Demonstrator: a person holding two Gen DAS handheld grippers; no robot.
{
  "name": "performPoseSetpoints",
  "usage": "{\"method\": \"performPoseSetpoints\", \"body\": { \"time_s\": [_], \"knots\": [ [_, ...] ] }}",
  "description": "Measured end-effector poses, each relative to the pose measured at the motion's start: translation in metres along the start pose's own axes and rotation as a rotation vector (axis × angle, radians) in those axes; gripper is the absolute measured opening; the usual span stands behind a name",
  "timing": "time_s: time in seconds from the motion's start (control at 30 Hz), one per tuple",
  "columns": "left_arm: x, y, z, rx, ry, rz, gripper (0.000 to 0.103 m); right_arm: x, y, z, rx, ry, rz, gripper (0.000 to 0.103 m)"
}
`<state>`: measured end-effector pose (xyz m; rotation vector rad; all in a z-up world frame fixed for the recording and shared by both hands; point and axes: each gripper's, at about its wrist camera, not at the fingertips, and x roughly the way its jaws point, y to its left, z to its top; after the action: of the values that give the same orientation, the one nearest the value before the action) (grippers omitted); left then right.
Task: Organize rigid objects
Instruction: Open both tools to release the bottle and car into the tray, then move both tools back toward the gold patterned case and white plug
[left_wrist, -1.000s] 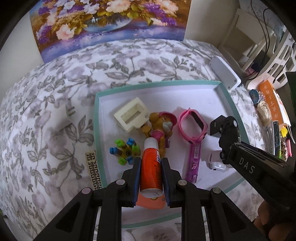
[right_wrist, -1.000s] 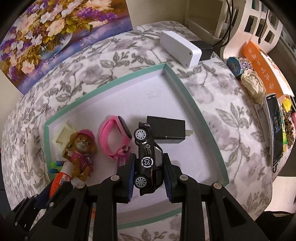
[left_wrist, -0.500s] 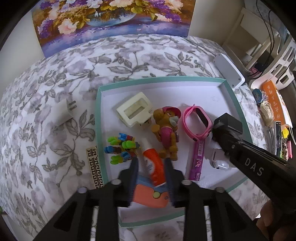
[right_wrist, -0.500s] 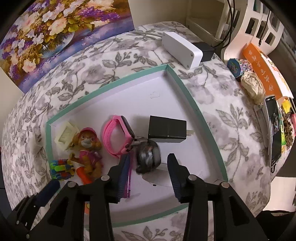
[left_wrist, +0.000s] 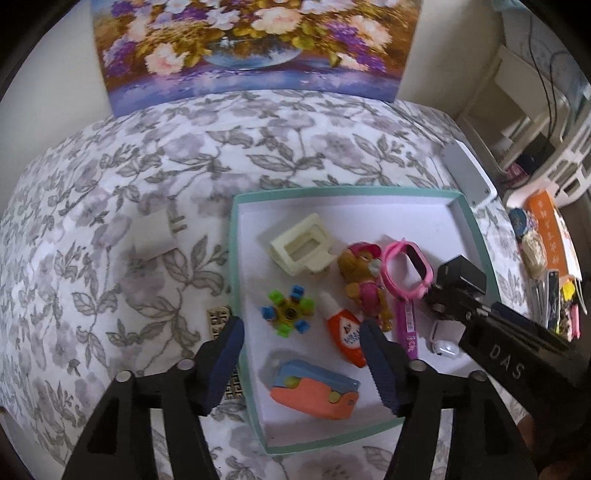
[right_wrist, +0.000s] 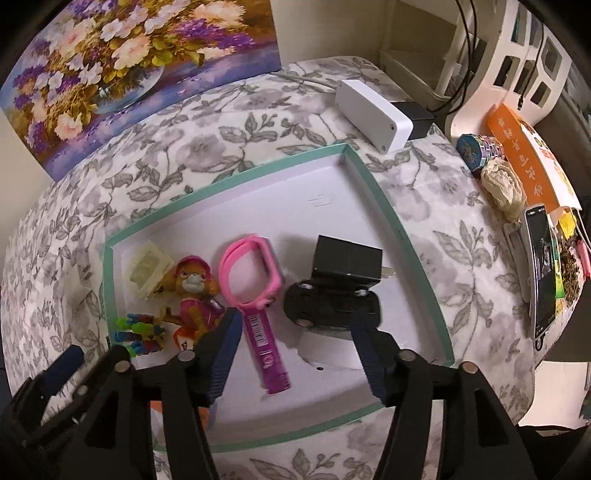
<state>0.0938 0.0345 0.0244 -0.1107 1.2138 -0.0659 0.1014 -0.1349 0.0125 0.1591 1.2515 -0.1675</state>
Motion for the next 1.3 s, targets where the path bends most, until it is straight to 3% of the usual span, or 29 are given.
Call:
{"method": "performPoseSetpoints", "body": {
  "time_s": [0.43, 0.87, 1.3],
  "knots": [
    [0.001, 0.053, 0.001, -0.114, -0.018, 0.072, 0.103, 0.003, 0.024, -0.009, -0.060, -0.015, -0.023, 0.081],
    [-0.003, 0.089, -0.004, -0.164, -0.014, 0.109, 0.103, -0.005, 0.053, -0.020, -0.073, -0.040, 0.014, 0.083],
    [-0.023, 0.159, -0.006, -0.280, -0.057, 0.149, 0.103, -0.007, 0.120, -0.040, -0.163, -0.034, 0.046, 0.083]
  ]
}}
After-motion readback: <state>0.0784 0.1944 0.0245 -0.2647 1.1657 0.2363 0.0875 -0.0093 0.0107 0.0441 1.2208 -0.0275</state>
